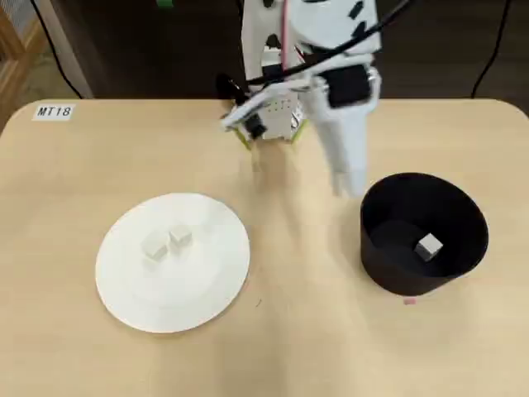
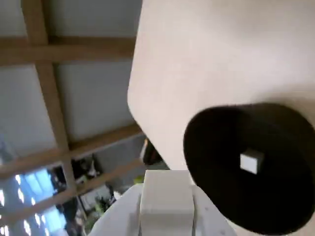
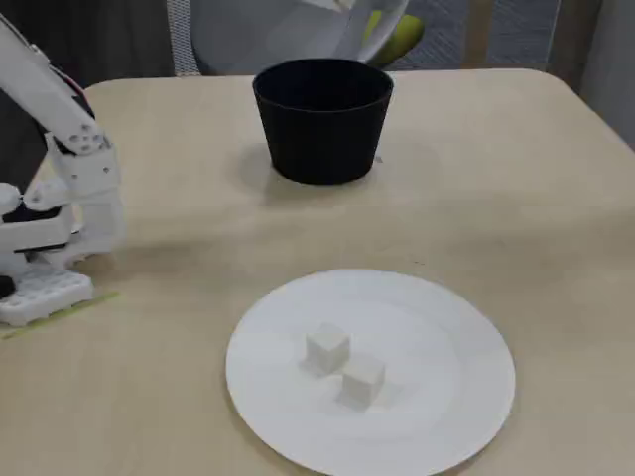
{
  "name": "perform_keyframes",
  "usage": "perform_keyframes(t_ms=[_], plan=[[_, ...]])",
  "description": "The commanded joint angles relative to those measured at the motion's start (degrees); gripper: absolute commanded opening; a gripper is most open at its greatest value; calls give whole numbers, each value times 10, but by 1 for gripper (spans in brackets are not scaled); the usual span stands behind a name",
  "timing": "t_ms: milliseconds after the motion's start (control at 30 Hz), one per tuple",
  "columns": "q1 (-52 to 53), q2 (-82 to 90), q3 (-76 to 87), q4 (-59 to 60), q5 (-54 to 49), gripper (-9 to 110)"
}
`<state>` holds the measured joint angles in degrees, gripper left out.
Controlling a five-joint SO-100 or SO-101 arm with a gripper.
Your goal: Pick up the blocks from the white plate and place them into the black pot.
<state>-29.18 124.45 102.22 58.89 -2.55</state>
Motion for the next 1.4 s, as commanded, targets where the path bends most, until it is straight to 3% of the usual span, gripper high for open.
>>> perform_keyframes(t_ms=[0,167,467,633,733,933,1067,1367], plan=[[-50,38,103,-95,9,-2],[-69,34,192,-205,6,-2],[-64,-5,217,-259,-2,-2],[-81,-8,217,-249,-12,23],[-87,-11,217,-243,-18,29],[-80,-4,213,-230,-16,24],[-29,22,192,-157,-5,-2],[243,62,68,130,-22,-2]])
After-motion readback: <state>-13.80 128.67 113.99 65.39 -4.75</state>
